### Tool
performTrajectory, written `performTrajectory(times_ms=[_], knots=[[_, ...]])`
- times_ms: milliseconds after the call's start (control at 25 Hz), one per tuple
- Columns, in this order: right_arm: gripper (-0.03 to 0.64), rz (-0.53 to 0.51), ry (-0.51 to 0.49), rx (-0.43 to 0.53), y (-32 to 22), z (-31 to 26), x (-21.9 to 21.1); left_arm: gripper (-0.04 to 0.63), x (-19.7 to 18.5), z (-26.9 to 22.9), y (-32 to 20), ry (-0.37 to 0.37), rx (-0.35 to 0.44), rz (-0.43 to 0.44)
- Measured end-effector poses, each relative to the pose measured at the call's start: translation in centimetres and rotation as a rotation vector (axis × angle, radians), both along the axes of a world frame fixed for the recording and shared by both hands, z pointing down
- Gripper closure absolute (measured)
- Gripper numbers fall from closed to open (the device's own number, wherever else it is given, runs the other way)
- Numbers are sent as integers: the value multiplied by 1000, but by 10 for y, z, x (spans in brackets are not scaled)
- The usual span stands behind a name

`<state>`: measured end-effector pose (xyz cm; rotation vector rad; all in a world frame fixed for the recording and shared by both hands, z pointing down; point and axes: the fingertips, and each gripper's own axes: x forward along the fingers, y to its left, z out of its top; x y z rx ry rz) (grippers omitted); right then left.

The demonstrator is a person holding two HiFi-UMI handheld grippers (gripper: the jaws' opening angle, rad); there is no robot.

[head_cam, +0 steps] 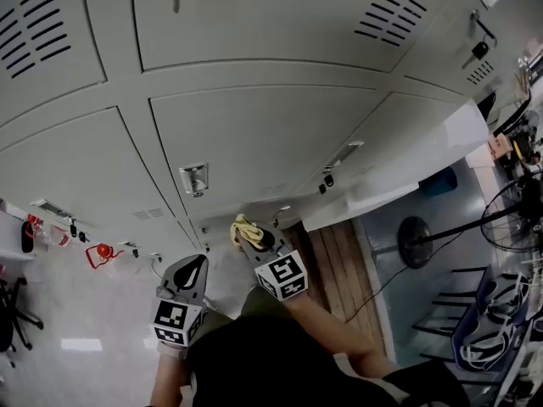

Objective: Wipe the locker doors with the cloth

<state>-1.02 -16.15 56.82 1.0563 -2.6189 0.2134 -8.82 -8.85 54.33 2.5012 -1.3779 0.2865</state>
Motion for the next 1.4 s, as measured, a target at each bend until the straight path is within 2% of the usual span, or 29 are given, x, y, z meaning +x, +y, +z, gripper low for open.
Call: performTrajectory(times_ms=[200,400,560,720,880,1120,1400], knots=[[528,12,-46,-25,8,-19,42,584,28,-2,-13,-2,6,25],[528,58,-97,-15,17,-40,81,584,55,-3,-17,0,-21,72],[528,75,-124,4,26,-54,103,584,74,-14,-22,6,21,113],[528,83,-148,-15,33,-59,118,584,85,-23,-21,14,46,139],[528,80,-179,-34,35,-60,125,584,87,-28,-20,10,66,140],[529,70,-183,-42,36,-54,125,584,89,-26,-19,-16,53,127],[529,-23,-187,-47,38,-49,106,584,85,-26,-22,-37,49,88]])
